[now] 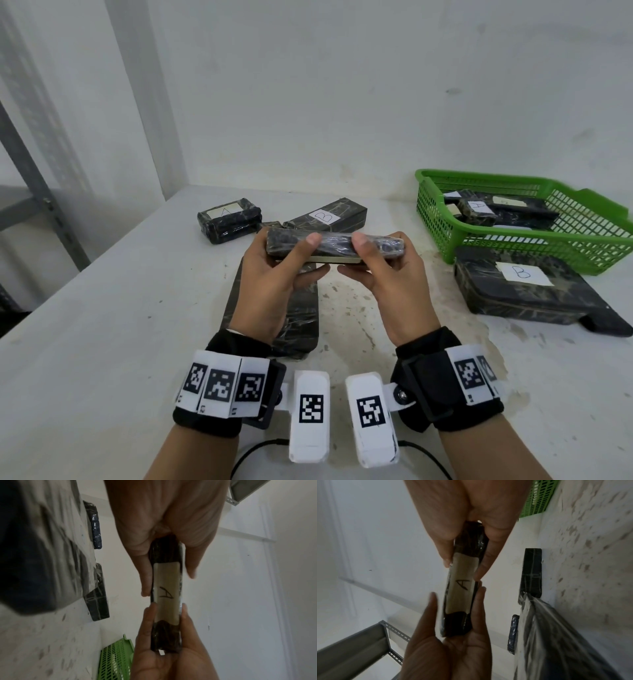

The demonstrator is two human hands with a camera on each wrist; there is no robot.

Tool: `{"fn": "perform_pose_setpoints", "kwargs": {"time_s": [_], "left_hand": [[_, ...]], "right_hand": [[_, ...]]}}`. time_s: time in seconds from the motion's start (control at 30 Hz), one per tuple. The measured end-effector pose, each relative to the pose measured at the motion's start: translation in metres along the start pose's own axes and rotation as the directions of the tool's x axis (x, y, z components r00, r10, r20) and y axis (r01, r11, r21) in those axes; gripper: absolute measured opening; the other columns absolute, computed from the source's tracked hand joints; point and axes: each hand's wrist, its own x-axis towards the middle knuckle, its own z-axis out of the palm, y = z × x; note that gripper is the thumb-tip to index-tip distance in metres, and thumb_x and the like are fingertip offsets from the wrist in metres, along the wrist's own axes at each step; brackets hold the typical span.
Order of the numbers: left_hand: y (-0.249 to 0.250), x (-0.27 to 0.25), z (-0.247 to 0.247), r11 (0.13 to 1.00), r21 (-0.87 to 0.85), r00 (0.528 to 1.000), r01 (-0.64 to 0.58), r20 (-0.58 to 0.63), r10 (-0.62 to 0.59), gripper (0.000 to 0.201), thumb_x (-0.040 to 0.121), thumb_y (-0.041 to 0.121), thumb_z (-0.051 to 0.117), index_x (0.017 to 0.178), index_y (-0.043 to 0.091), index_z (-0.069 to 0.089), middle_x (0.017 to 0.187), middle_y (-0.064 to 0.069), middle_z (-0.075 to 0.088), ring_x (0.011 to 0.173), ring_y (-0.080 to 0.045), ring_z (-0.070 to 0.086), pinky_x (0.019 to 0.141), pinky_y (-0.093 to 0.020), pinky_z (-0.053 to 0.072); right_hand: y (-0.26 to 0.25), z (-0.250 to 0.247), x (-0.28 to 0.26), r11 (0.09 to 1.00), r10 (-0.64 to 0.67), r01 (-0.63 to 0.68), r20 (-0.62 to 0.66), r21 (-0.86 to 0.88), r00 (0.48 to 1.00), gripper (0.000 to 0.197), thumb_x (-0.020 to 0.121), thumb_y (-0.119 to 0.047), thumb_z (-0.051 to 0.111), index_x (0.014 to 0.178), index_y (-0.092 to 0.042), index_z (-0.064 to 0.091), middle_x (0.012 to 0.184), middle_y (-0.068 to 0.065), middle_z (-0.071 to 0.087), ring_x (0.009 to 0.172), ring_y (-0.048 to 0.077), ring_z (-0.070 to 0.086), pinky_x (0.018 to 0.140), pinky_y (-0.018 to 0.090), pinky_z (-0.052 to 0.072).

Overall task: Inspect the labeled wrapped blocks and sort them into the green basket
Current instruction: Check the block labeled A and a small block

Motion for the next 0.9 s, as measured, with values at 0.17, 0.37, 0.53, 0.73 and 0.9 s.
{"fn": "perform_pose_setpoints", "kwargs": {"time_s": [0.17,0.37,0.53,0.73,0.9], "left_hand": [[-0.0024,0.0003,-0.0004,1.0,0.017,1.0,-0.007,-0.013,0.007,0.059,0.07,0.021,0.077,0.118,-0.005,0.055,0.111,-0.021,0.07,0.099,-0.032,0.071,0.075,-0.036,0.061],[-0.0015,0.0009,-0.0021,1.0,0.02,1.0,-0.011,0.003,0.011,0.058,0.073,0.019,0.079,0.12,-0.003,0.054,0.109,-0.018,0.071,0.096,-0.029,0.072,0.074,-0.037,0.061],[-0.0026,0.0002,-0.001,0.999,0.031,0.999,0.009,0.036,-0.01,0.069,0.066,0.027,0.088,0.12,0.0,0.055,0.112,-0.017,0.071,0.1,-0.029,0.071,0.075,-0.033,0.06],[-0.0069,0.0016,-0.0023,0.998,0.059,1.0,-0.023,-0.001,0.023,0.046,0.08,0.008,0.073,0.12,-0.005,0.054,0.109,-0.021,0.07,0.095,-0.03,0.073,0.073,-0.032,0.06],[-0.0044,-0.0006,-0.0001,0.999,0.031,0.999,-0.035,0.032,0.034,0.058,0.077,0.022,0.08,0.122,-0.002,0.053,0.111,-0.018,0.071,0.1,-0.03,0.071,0.076,-0.035,0.06]], "right_hand": [[0.002,-0.0003,-0.0011,1.0,-0.015,0.015,-0.015,-0.01,1.0,0.021,0.089,-0.013,0.068,0.086,-0.007,0.048,0.092,0.016,0.066,0.089,0.022,0.071,0.072,0.033,0.06],[0.0027,0.0051,-0.005,1.0,0.005,-0.005,-0.026,0.017,1.0,0.046,0.064,-0.039,0.079,0.09,-0.012,0.052,0.099,0.016,0.07,0.095,0.025,0.071,0.077,0.035,0.059],[0.0045,0.0026,-0.0044,1.0,0.005,-0.004,-0.098,0.004,0.995,0.031,0.078,-0.016,0.079,0.09,-0.01,0.051,0.101,0.021,0.068,0.094,0.025,0.07,0.072,0.029,0.057],[0.0034,0.0041,-0.0057,1.0,0.013,-0.011,-0.058,0.029,0.998,0.037,0.072,-0.023,0.081,0.092,-0.011,0.052,0.093,0.012,0.07,0.088,0.018,0.071,0.073,0.029,0.058],[0.0024,0.0037,-0.0059,1.0,-0.008,0.008,-0.087,0.005,0.996,0.039,0.069,-0.024,0.083,0.09,-0.011,0.053,0.095,0.013,0.07,0.089,0.021,0.071,0.072,0.028,0.058]]}}
